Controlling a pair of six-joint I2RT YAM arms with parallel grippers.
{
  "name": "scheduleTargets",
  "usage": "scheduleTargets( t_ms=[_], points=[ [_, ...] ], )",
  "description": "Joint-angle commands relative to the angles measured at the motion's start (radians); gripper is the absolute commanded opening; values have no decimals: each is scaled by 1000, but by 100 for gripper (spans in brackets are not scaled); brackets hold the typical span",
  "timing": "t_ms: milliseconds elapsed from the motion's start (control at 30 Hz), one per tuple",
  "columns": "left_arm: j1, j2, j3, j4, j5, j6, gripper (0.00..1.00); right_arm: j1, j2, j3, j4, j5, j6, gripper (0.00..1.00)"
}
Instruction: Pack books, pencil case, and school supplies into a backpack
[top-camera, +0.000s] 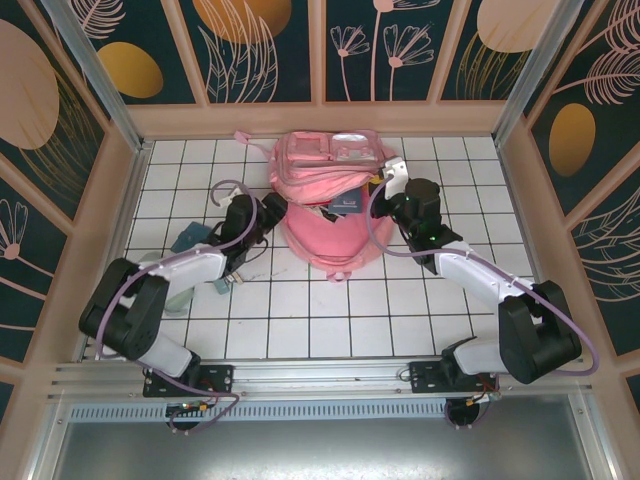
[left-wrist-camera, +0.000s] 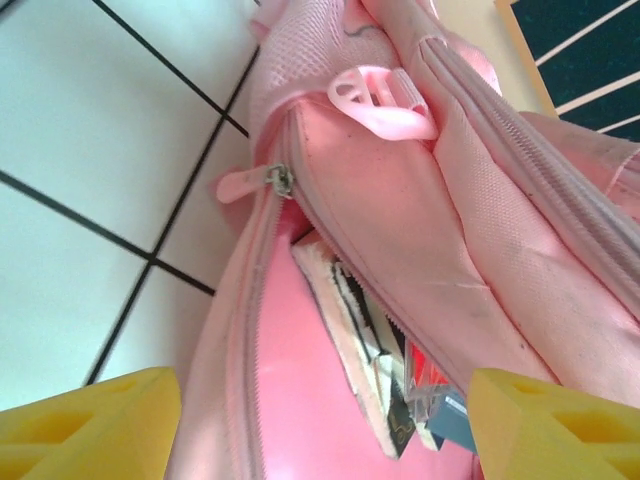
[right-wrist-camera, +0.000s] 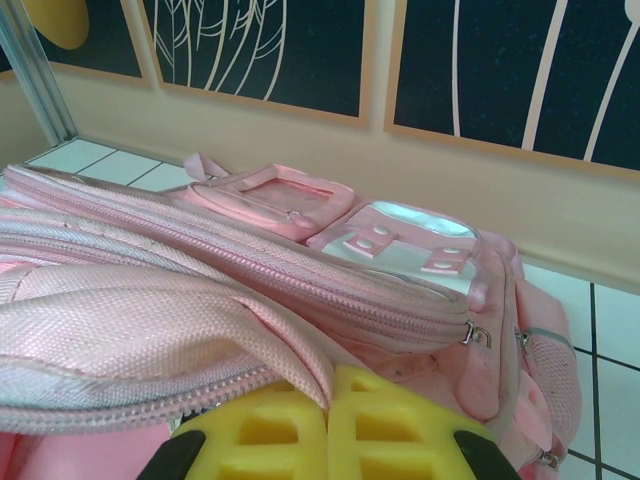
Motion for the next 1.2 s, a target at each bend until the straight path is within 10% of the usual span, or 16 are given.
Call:
scheduleTargets(
  t_ms=[0,367,700,1000,1167],
  points=[
    [7,-90,-30,-191,-74,77,75,-9,-3,13,69,10,39,0],
    [7,-347,-206,-525,-346,126,66,-8,17,67,54,-5,67,0],
    [7,-365,-247,-644,-370,86,78,-8,20,55,80,-2,68,0],
    [7,-420,-260,-602,-288,106,43,-7,27,51,80,-8,67,0],
    [7,-360,-250,-571,-267,117,40,-7,29,51,81,-5,68,0]
  ],
)
